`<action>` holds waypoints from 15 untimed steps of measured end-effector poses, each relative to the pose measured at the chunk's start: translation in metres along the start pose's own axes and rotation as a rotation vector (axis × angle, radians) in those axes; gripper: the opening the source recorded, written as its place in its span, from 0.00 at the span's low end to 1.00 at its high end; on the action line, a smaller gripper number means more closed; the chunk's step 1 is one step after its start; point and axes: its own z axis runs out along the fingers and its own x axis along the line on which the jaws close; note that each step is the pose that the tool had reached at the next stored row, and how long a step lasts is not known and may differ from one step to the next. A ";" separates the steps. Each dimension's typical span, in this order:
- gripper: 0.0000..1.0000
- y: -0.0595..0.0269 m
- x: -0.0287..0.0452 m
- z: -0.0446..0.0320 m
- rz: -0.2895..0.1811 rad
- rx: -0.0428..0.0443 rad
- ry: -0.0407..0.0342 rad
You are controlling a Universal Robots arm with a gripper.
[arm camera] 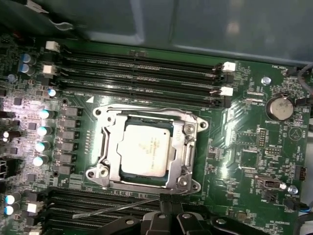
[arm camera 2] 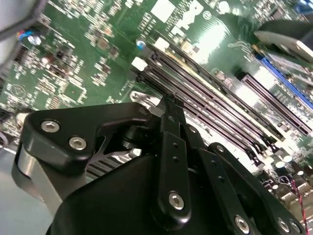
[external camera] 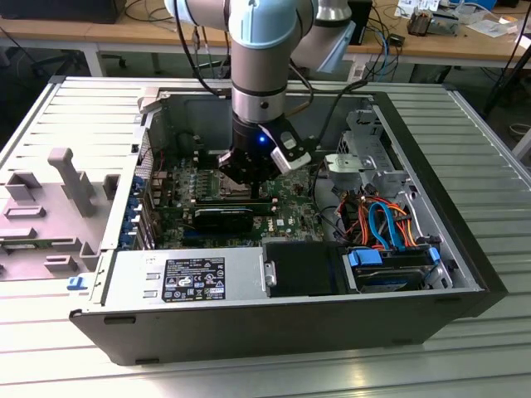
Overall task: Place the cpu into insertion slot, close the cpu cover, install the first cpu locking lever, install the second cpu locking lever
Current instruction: 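Install the second cpu locking lever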
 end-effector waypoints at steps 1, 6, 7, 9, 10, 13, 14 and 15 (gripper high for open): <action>0.11 0.0001 0.0023 0.0000 0.000 -0.0010 -0.0002; 0.11 -0.0026 0.0150 0.0002 0.000 -0.0085 -0.0014; 0.11 -0.0030 0.0171 0.0002 0.000 -0.0099 -0.0017; 0.11 -0.0035 0.0218 0.0002 0.000 -0.0136 -0.0022; 0.11 -0.0037 0.0243 0.0002 0.000 -0.0152 -0.0026; 0.11 -0.0034 0.0291 0.0002 0.000 -0.0168 -0.0027; 0.11 -0.0031 0.0319 0.0002 0.000 -0.0175 -0.0029; 0.11 -0.0026 0.0358 0.0003 0.000 -0.0184 -0.0030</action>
